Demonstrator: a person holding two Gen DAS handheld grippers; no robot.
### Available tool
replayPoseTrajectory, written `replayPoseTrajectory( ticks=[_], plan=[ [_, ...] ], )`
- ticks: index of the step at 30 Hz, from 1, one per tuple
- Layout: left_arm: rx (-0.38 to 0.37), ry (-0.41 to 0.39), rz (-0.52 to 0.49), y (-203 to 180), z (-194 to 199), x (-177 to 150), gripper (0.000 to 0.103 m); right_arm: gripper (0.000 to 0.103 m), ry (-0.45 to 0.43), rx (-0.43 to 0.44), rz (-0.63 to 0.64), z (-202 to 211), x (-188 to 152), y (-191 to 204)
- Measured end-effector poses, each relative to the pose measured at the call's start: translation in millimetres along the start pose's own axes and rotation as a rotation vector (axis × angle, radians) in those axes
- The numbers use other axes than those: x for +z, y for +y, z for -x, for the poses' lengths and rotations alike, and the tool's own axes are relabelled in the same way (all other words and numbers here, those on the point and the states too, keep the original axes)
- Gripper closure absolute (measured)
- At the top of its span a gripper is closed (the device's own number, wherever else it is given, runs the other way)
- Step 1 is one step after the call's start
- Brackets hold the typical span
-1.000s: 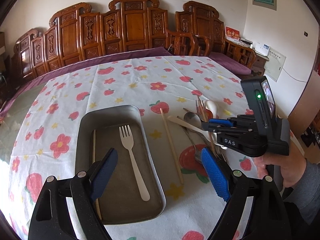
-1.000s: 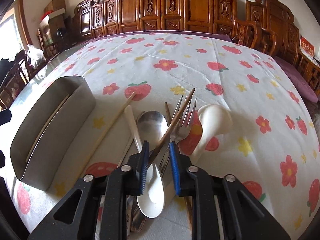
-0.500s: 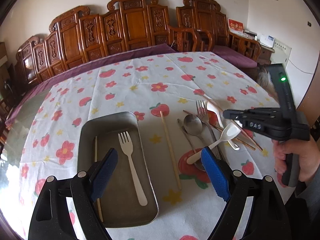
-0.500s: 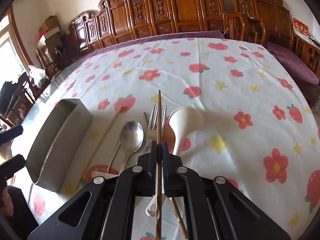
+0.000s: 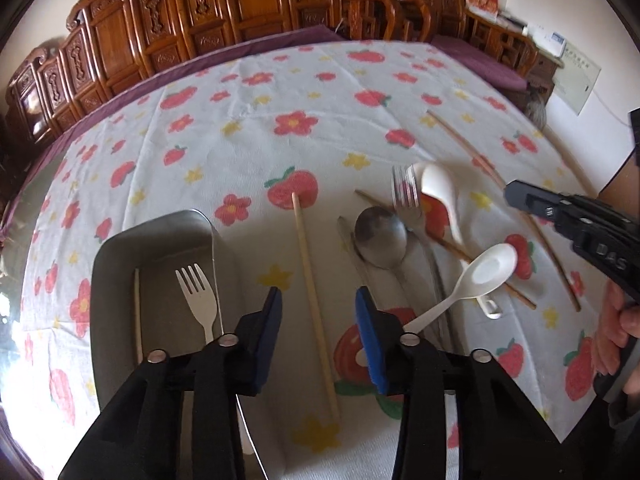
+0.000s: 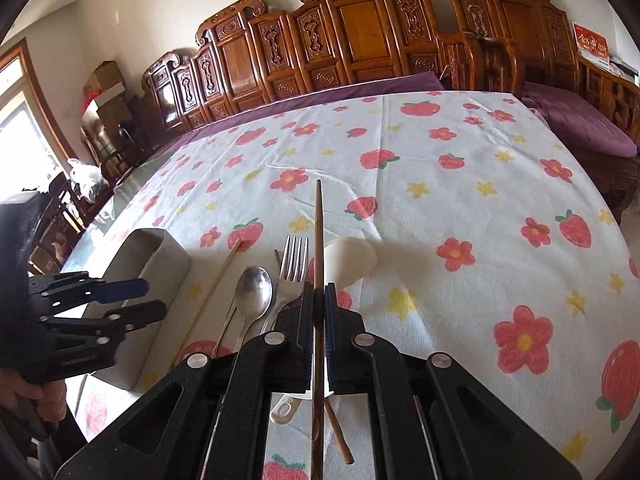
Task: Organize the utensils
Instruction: 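Grasp a light wooden chopstick with the left tool while the right tool holds its chopstick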
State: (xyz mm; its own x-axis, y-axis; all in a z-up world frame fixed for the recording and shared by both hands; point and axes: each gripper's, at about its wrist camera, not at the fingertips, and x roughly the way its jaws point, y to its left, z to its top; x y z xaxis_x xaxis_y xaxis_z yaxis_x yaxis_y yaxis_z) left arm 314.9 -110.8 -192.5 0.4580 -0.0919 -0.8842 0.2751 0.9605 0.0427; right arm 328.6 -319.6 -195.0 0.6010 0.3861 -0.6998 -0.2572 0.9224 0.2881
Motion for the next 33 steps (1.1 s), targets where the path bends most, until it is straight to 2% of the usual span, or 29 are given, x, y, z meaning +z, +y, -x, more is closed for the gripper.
replayPoseTrajectory(
  ticks=[6,8,19,28,33],
  plan=[
    [0.040,0.080,-0.021,-4,-23,2,0.080,0.097,-0.006,0.021,0.012,1,1,6],
    [0.063,0.098,-0.024,-5,-28,1,0.086,0.097,-0.008,0.025,0.014,2,1,7],
    [0.082,0.159,-0.021,-7,-44,-1,0.092,0.097,-0.011,0.028,0.013,4,1,8],
    [0.044,0.150,-0.013,-5,-44,0,0.099,0.097,-0.009,0.033,0.017,4,1,11],
    [0.028,0.097,-0.003,-5,-30,-4,0.099,0.097,-0.006,0.041,0.023,2,1,15]
  ],
)
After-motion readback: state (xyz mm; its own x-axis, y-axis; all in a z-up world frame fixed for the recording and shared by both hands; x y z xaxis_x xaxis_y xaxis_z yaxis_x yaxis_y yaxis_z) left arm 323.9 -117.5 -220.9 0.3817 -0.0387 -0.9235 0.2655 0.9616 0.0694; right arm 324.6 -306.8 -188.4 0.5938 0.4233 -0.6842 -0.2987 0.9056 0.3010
